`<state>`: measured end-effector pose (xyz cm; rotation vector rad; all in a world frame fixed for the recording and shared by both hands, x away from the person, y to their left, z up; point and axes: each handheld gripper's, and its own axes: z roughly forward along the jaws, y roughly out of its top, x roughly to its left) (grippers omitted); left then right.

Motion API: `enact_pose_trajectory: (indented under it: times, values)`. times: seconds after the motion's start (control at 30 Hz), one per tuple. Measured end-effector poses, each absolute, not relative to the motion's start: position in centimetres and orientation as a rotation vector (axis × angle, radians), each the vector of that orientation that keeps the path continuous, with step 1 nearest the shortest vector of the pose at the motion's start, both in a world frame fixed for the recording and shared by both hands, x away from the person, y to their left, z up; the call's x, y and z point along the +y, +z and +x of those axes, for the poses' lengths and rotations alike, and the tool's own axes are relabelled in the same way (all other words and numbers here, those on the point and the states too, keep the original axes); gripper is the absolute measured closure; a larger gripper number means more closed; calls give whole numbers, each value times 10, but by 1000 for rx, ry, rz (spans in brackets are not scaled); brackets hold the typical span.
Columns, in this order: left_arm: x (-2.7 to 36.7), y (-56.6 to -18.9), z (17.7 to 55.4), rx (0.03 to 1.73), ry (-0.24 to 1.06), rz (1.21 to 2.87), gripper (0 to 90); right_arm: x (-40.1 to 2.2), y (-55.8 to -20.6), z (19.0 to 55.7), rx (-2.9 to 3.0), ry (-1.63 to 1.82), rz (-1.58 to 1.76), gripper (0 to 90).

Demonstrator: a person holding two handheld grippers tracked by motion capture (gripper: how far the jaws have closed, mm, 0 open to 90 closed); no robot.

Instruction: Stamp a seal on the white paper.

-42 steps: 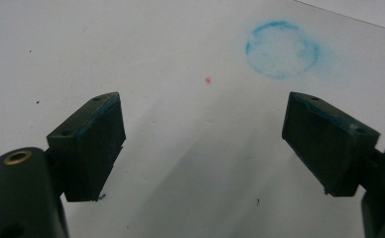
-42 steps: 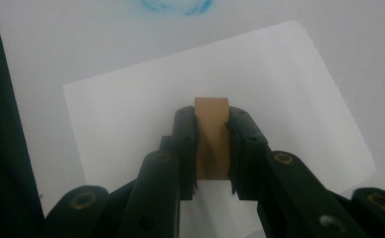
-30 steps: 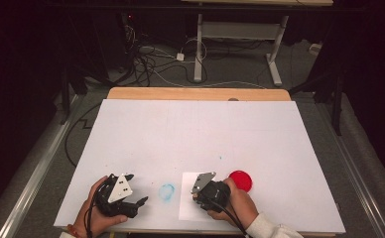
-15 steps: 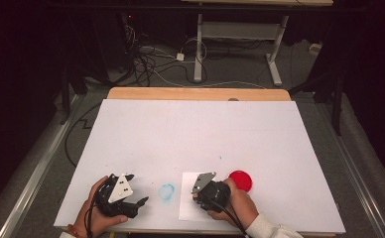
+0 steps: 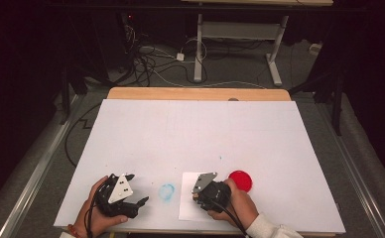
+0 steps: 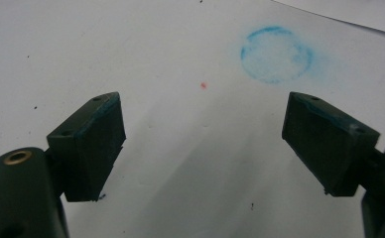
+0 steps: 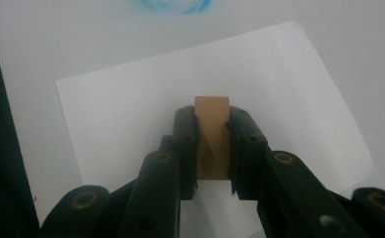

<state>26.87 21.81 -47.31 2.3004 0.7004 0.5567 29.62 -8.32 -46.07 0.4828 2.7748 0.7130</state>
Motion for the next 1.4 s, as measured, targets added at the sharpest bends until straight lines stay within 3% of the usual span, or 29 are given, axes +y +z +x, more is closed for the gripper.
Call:
enact_pose_trajectory:
  times: [0.63,0.97,1.4]
  values:
    - [220,-473,270,703,551,2297,162,-85,-458,296,2757,739,464,764]
    - [220,-472,269,703,558,2294,162,-109,-415,294,2656,938,517,763]
    - [221,-472,270,703,558,2289,162,-140,-393,293,2582,983,575,764]
